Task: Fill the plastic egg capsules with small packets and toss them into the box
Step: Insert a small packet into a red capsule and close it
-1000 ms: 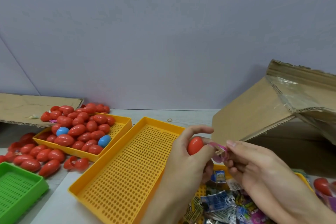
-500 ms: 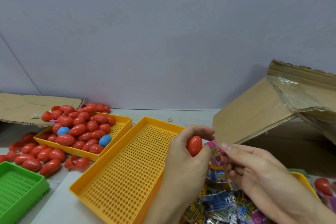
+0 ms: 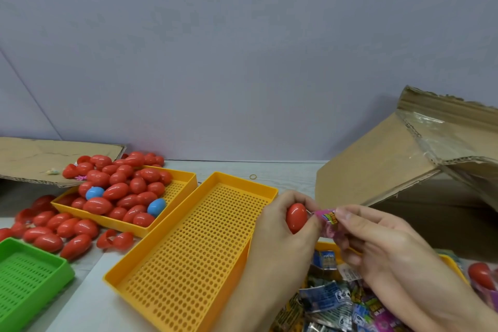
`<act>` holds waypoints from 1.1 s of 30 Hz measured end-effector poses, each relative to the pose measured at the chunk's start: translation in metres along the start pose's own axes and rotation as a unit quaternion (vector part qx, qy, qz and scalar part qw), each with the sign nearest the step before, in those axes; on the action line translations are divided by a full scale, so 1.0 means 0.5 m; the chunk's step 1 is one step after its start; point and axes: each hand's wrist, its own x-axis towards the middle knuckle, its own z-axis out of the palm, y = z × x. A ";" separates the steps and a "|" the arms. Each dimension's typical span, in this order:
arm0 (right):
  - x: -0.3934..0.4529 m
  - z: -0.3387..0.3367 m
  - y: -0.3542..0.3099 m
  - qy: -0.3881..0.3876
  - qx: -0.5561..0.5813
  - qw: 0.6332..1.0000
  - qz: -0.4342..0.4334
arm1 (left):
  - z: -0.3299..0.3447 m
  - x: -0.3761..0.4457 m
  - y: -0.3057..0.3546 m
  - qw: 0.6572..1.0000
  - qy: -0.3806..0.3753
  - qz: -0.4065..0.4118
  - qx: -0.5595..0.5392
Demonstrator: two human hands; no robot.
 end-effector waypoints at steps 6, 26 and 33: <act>0.001 -0.005 0.001 0.000 -0.019 1.000 -0.011 | -0.002 -0.003 0.003 1.000 -0.010 -0.010 0.010; 0.000 -0.007 0.007 0.138 -0.177 0.961 -0.165 | 0.000 0.007 -0.013 0.995 0.086 -0.018 0.050; 0.003 -0.009 0.010 0.122 -0.189 0.959 -0.173 | 0.005 -0.003 0.001 0.995 0.081 -0.034 0.042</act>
